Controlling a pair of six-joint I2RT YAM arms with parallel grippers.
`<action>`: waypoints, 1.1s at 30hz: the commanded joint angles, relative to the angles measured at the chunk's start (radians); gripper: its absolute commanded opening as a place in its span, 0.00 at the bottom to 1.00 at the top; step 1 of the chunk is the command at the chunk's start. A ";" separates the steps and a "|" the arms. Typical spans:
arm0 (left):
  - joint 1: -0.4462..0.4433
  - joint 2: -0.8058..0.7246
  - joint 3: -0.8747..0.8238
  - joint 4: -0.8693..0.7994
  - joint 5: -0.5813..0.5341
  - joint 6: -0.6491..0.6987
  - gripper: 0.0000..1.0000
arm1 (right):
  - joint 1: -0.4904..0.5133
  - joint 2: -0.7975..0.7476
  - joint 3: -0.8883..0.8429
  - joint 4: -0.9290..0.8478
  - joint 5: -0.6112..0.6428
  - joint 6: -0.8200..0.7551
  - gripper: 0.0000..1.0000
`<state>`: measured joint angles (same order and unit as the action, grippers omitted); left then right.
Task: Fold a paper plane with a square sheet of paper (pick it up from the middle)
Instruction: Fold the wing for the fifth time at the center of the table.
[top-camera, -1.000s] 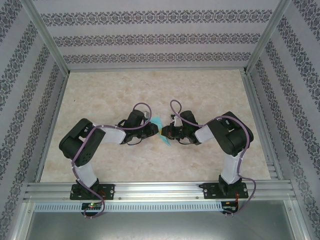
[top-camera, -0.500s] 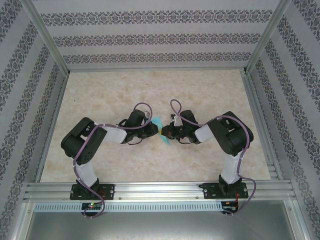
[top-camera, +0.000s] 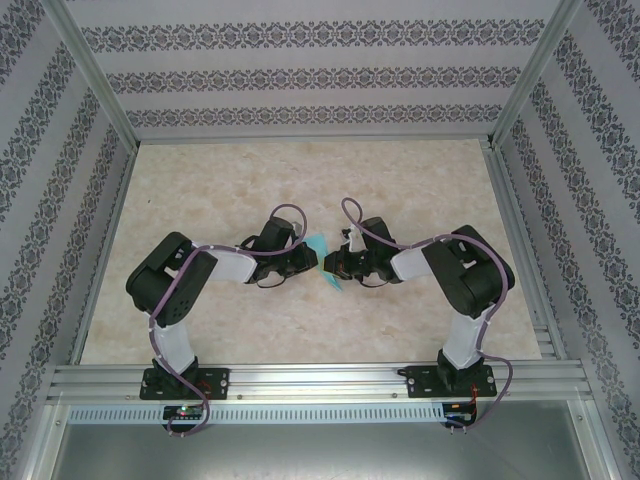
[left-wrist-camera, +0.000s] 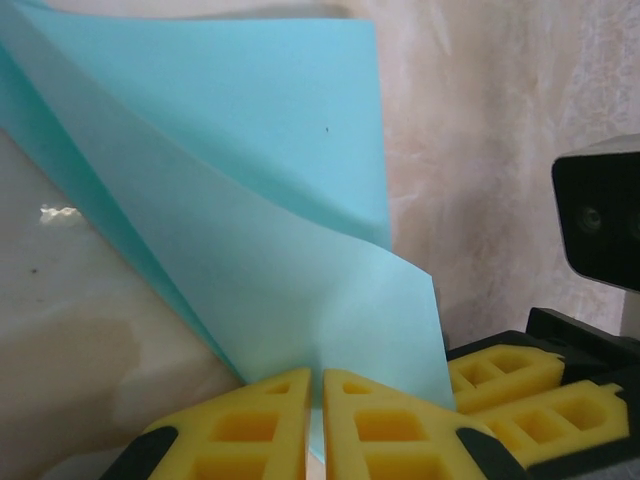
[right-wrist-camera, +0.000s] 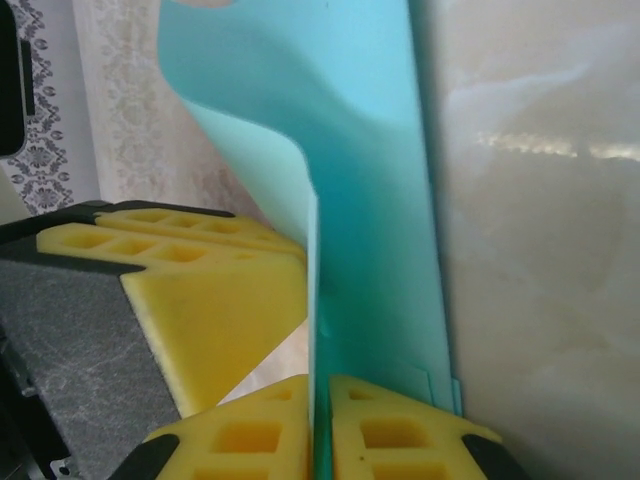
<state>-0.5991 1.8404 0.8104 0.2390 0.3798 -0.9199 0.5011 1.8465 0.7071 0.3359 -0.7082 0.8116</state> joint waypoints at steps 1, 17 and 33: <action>-0.010 0.025 0.020 -0.040 -0.033 0.015 0.13 | -0.007 -0.037 0.011 -0.098 0.008 -0.050 0.16; -0.010 0.033 0.031 -0.053 -0.018 0.016 0.13 | -0.007 -0.096 -0.023 -0.222 0.004 -0.110 0.17; -0.010 0.031 0.048 -0.082 -0.018 0.019 0.13 | -0.007 -0.112 -0.024 -0.288 0.002 -0.127 0.19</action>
<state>-0.5991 1.8507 0.8391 0.2001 0.3870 -0.9199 0.5011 1.7691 0.7002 0.1196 -0.7063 0.7040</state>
